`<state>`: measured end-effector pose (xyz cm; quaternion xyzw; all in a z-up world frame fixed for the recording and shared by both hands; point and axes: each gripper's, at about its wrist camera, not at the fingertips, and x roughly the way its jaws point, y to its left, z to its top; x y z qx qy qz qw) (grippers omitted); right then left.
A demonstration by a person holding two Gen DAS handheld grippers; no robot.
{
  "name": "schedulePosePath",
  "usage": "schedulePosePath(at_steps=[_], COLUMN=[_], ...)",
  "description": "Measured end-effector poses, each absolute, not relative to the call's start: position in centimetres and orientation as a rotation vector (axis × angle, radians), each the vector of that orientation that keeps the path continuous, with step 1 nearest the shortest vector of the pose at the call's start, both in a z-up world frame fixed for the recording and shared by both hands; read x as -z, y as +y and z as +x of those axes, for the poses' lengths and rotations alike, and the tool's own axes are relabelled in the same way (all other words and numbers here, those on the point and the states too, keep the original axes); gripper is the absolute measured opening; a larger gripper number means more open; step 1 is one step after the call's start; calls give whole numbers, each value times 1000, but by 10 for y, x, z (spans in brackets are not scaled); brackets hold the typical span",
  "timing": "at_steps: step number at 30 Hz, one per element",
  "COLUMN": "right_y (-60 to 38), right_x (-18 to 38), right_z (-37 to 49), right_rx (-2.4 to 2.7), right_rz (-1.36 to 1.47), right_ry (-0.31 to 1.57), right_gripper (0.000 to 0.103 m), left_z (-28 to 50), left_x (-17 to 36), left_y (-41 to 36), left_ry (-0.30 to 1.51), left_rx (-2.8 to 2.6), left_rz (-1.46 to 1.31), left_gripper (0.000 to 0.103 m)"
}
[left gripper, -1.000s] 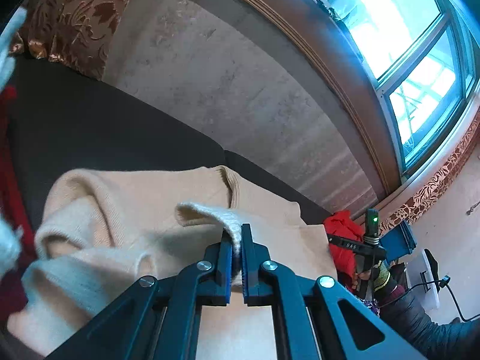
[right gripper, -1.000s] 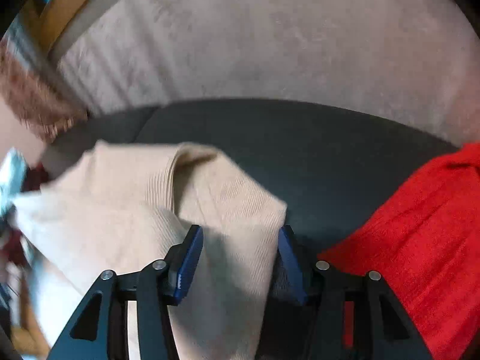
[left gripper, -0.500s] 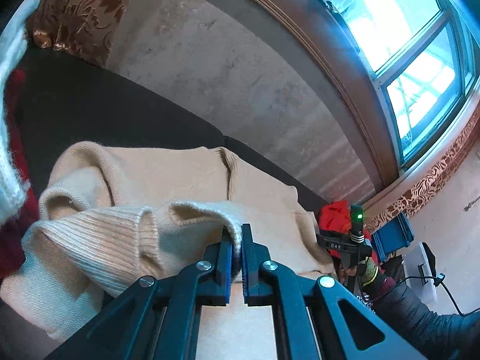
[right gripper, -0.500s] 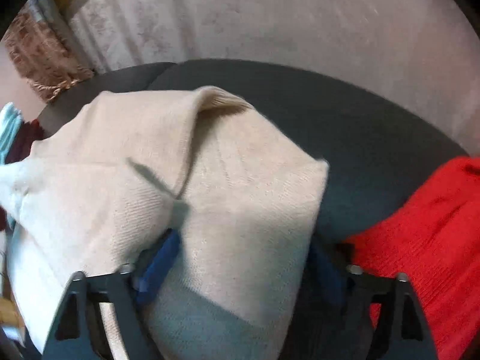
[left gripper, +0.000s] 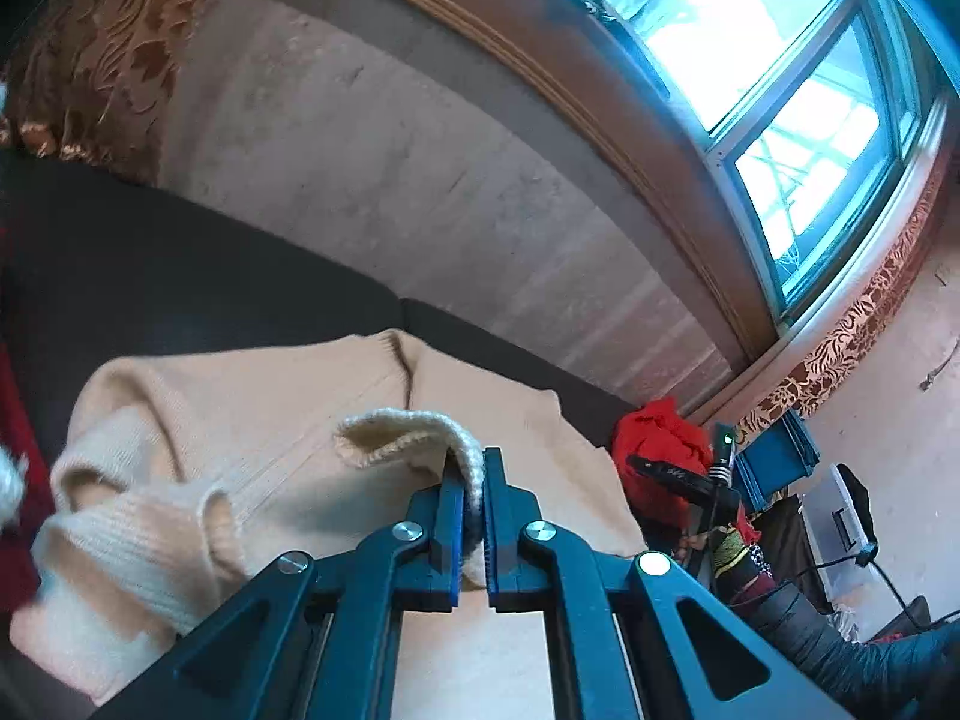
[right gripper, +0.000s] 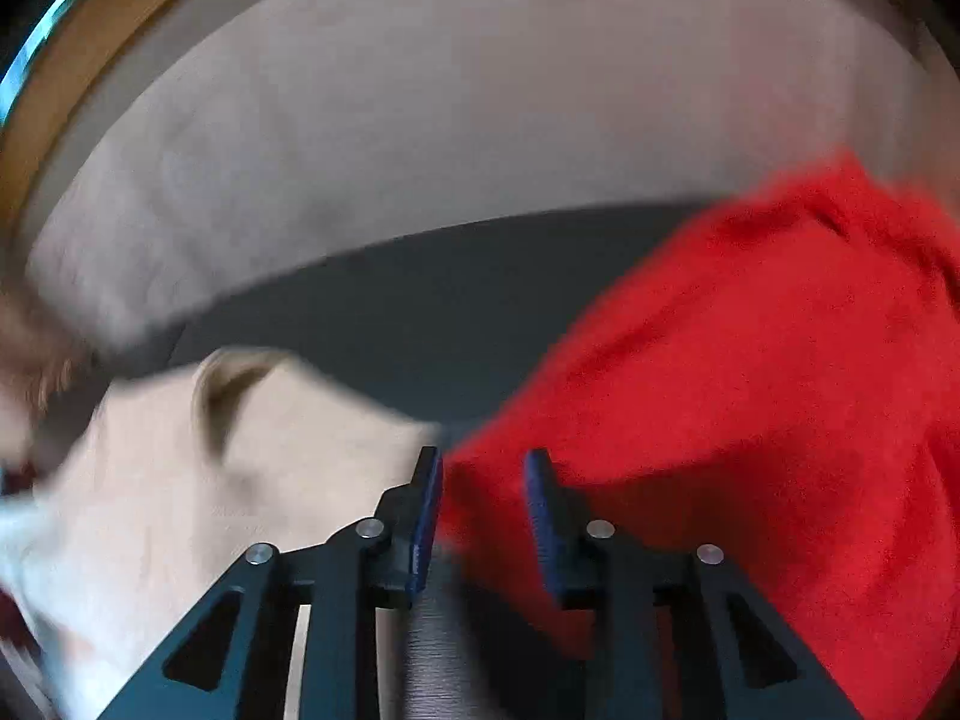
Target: Fold clothes
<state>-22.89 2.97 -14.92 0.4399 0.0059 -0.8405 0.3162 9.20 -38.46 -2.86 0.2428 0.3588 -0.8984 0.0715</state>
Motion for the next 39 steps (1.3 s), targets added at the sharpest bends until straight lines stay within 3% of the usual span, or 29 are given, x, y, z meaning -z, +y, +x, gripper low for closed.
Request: schedulePosePath(at_steps=[2, 6, 8, 9, 10, 14, 15, 18, 32, 35, 36, 39], right_y=[41, 7, -19, -30, -42, -68, -69, -63, -2, 3, 6, 13], right_x=[142, 129, 132, 137, 142, 166, 170, 162, 144, 154, 156, 154], right_z=[-230, -208, -198, -194, -191, -188, -188, -190, -226, -233, -235, -236], right_rx=[2204, 2039, 1967, 1956, 1943, 1936, 1939, 1956, 2127, 2155, 2166, 2219], right_rz=[1128, 1060, 1063, 1067, 1072, 1142, 1147, 1136, 1151, 1185, 1200, 1186], right_ry=[-37, 122, 197, 251, 304, 464, 480, 418, 324, 292, 269, 270], right_gripper=[30, 31, 47, 63, 67, 66, 62, 7, 8, 10, 11, 41], left_z=[90, 88, 88, 88, 88, 90, 91, 93, 55, 38, 32, 25], left_x=[27, 25, 24, 24, 24, 25, 25, 25, 23, 41, 50, 68], left_y=[-385, -387, -387, -387, -386, -387, -387, -387, -390, -404, -410, -417], left_ry=[1067, 1067, 1068, 1067, 1066, 1073, 1078, 1080, 1083, 1175, 1204, 1227], left_rx=[2705, 2706, 2708, 2709, 2710, 2714, 2714, 2724, 2756, 2682, 2638, 2576], left_rz=[733, 730, 727, 727, 727, 733, 730, 722, 788, 836, 861, 925], left_gripper=[3, 3, 3, 3, 3, 3, 3, 3, 3, 3, 3, 3])
